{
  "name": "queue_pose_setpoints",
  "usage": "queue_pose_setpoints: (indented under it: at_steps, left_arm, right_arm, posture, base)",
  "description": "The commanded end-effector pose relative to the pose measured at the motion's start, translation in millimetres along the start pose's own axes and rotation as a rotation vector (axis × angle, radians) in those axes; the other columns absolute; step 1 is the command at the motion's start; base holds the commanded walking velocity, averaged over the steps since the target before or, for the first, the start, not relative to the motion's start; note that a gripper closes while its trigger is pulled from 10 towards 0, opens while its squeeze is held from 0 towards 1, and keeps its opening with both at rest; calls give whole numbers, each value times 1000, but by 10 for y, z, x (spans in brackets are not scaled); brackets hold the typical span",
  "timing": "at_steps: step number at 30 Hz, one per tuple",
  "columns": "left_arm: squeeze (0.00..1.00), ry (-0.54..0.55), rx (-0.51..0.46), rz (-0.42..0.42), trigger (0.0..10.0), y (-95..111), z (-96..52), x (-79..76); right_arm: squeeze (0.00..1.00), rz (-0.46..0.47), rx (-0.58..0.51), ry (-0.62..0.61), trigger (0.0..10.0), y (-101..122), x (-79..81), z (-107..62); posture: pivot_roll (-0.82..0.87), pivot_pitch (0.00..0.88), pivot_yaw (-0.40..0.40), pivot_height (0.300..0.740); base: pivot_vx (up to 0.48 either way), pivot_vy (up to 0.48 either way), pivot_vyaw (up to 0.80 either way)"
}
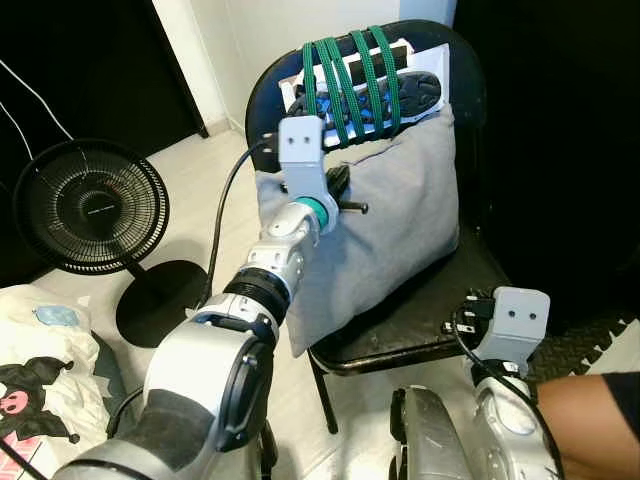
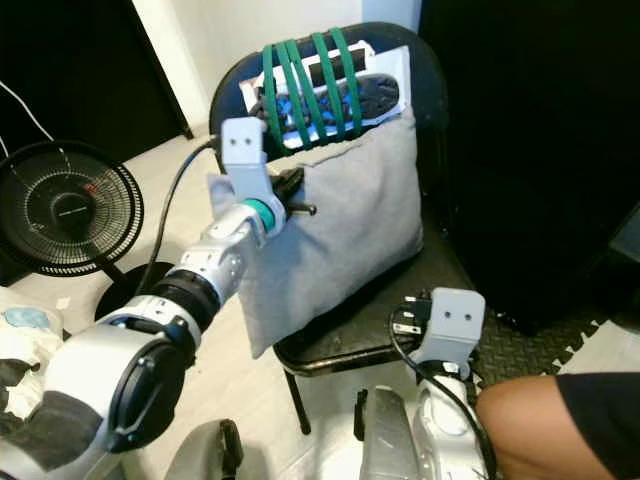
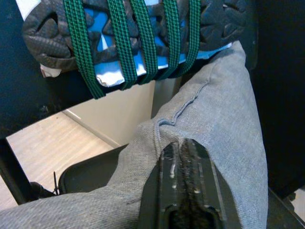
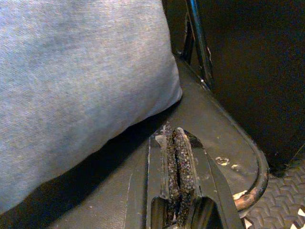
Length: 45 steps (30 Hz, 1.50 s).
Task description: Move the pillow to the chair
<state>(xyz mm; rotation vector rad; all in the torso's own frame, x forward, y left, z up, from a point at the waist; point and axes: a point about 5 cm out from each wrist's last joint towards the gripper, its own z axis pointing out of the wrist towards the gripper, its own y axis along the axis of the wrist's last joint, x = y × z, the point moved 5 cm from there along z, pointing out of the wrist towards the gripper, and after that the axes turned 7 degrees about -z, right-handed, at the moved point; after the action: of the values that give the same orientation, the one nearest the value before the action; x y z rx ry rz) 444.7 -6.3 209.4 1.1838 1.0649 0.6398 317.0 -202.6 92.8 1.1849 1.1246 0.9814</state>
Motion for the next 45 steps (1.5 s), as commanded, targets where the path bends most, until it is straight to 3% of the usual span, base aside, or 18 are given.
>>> queue_pose_setpoints:
  at_steps: [1, 3, 4, 16, 25, 26, 32, 35, 40, 45]
  left_arm:
    - [635, -36, 20, -8, 10000, -103, 2, -135]
    - [635, -36, 20, -8, 10000, -103, 2, -135]
    - [1000, -42, 16, -23, 10000, -89, 4, -140]
    - [1000, -125, -21, -14, 10000, 50, 11, -195]
    - [1000, -198, -27, 17, 10000, 19, -81, -17]
    - [0, -212, -41, 12, 10000, 46, -111, 48]
    - [0, -248, -74, 1, 10000, 96, -183, 153]
    - [0, -283, -85, 39, 10000, 61, -267, 200]
    - [0, -224, -128, 60, 10000, -110, -496, 381]
    - [0, -180, -163, 59, 10000, -146, -594, 443]
  right_arm:
    - [0, 10, 20, 13, 10000, -41, 57, -15]
    - [0, 10, 20, 13, 10000, -41, 57, -15]
    - [0, 10, 20, 14, 10000, -38, 60, -11]
    - [0, 5, 21, 18, 10000, -39, 22, 47]
    - [0, 7, 19, 64, 10000, -29, 137, 128]
    - [0, 7, 19, 75, 10000, -28, 154, 147]
    - [0, 8, 21, 96, 10000, -32, 196, 177]
    - [0, 8, 24, 115, 10000, -43, 243, 190]
    - [0, 15, 31, 138, 10000, -63, 302, 207]
    - [0, 14, 34, 149, 10000, -74, 325, 213]
  posture:
    - [-137, 63, 221, 590]
    - [-137, 63, 221, 590]
    - [-138, 61, 218, 590]
    - [-131, 29, 196, 590]
    - [-99, 4, 143, 590]
    - [-89, 0, 127, 590]
    - [-74, 0, 111, 590]
    - [-59, 0, 99, 590]
    - [-41, 0, 71, 590]
    - [-35, 0, 63, 590]
  base:
    - [0, 0, 0]
    - [0, 0, 0]
    - [0, 0, 0]
    - [0, 0, 0]
    - [0, 0, 0]
    - [0, 0, 0]
    - [0, 0, 0]
    - [0, 0, 0]
    - [0, 0, 0]
    - [0, 0, 0]
